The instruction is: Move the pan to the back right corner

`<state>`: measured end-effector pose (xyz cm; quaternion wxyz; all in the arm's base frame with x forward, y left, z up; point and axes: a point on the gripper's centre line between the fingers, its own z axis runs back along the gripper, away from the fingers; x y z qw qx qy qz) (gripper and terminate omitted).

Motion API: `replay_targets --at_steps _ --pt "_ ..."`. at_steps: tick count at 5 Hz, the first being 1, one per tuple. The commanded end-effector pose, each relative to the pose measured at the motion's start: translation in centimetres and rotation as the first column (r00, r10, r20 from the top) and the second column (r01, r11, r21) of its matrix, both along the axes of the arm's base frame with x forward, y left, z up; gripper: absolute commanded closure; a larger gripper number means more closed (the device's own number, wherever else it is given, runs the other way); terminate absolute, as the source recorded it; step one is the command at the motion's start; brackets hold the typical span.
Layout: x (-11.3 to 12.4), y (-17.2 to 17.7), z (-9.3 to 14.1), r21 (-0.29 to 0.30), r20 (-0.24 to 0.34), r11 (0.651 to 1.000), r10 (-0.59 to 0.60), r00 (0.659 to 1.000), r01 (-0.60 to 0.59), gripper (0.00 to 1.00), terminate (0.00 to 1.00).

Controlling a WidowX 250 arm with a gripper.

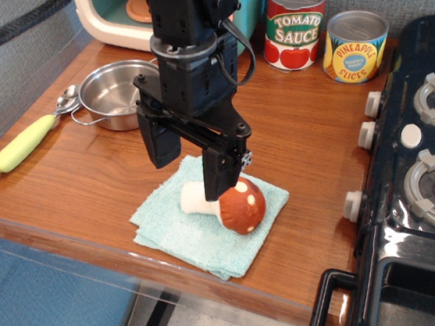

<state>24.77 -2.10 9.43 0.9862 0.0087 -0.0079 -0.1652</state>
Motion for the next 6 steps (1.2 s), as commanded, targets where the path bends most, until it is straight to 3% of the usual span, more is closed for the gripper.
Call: replay_targets --at_steps 1,4,6 --pt "0.0 0.0 0.0 0.0 0.0 1.0 0.0 1.0 0.0 0.0 0.0" --pt "9.3 7.7 -0.1 0.024 0.056 0.978 0.208 0.977 -0.209 0.0 0.0" --pt "12.1 12.3 -2.6 0.078 0.014 0.945 0.316 0.949 -0.316 0.0 0.0"
